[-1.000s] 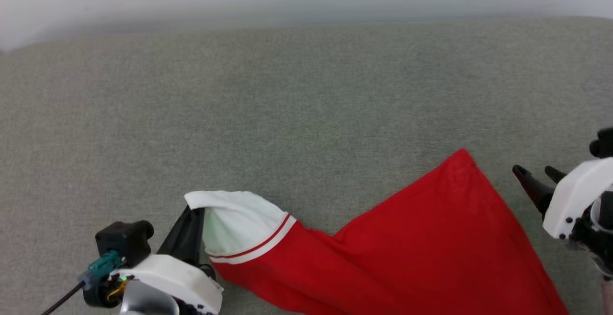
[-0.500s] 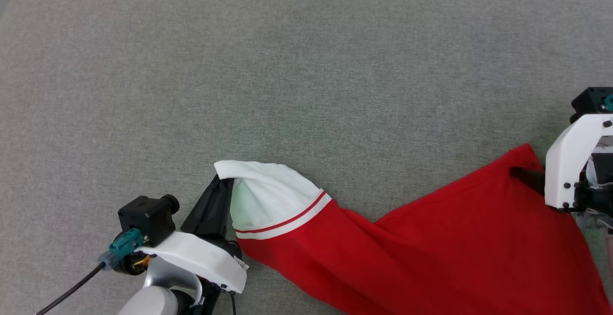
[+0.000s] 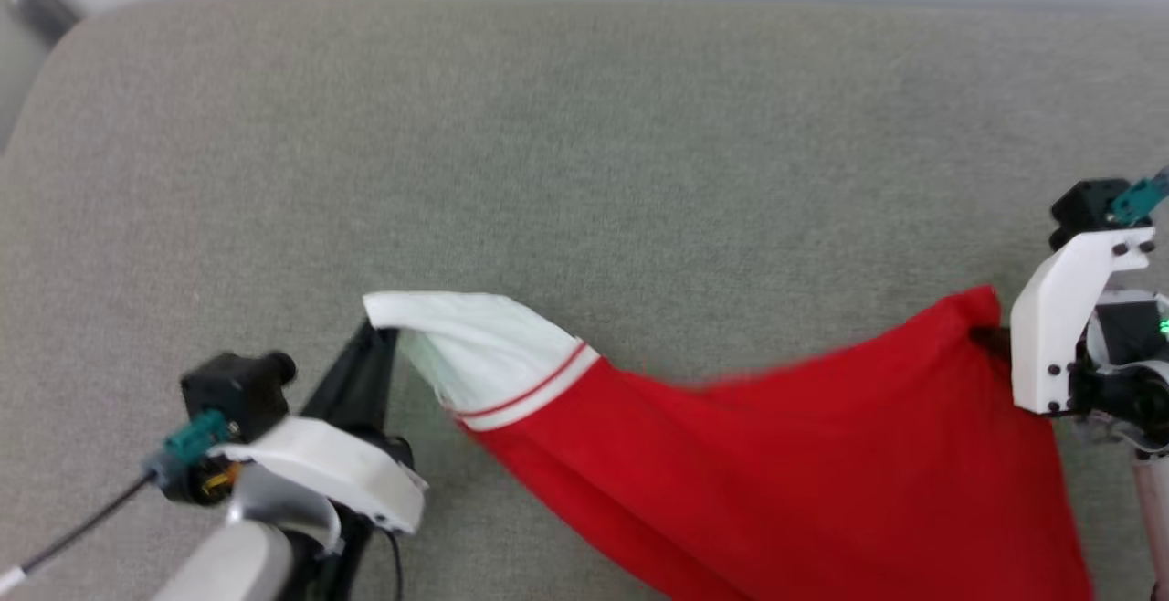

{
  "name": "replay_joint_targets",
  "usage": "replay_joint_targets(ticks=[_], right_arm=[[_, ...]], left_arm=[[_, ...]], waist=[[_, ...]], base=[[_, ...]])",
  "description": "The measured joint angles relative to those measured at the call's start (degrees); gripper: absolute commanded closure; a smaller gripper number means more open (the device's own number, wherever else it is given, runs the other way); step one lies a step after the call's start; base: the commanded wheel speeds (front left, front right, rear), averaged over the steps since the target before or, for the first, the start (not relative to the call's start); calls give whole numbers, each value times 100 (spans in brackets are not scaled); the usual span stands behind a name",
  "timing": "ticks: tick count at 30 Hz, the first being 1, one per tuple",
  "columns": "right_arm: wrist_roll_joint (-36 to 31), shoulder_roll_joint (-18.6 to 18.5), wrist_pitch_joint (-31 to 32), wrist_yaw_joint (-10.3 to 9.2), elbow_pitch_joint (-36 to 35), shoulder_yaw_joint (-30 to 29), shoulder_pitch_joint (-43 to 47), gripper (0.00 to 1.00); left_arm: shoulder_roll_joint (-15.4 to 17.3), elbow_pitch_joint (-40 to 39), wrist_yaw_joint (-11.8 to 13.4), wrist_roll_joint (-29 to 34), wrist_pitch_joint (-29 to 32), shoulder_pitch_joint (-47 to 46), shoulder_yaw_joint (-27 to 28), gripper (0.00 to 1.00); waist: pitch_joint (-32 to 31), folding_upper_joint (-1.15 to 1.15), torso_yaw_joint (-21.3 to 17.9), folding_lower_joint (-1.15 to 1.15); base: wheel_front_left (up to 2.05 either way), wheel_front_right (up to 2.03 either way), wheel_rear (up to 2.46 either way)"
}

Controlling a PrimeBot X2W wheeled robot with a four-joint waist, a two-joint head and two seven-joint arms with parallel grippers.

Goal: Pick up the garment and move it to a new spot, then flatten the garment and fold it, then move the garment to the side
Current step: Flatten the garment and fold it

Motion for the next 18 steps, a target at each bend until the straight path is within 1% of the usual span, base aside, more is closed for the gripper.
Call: replay_joint_targets(ticks=[5,9,11,14,15,18], right_arm=[[-102,-188,-449,0,-145,24,-178,100],[-220,-244,-808,2,-110,32,-555,100],[-285,-283,-1012,2,-40,1,-777,100],[-402,-319,-1252,2,96,-21,-1174,100],[-448,-316,-1412,3,204,-36,-1481,100],[-572,-323,-1719,4,309,-1,-1990,100]], left_arm=[[318,148,-158,21,256,-641,183,100],[503,501,-314,-15,494,-1318,349,100],[503,724,-415,-44,639,-1742,368,100],[476,1273,-588,-93,769,-2496,437,100],[433,1653,-670,-90,814,-3032,479,100],[375,2153,-821,-30,831,-3848,499,100]], waist=[[-467,0,-142,0],[-834,0,-309,-1],[-986,0,-403,-1],[-1095,0,-567,-2],[-1086,0,-656,-2],[-941,0,-713,-1]], base=[[0,0,0],[0,0,0],[0,0,0],[0,0,0],[0,0,0],[0,0,0]])
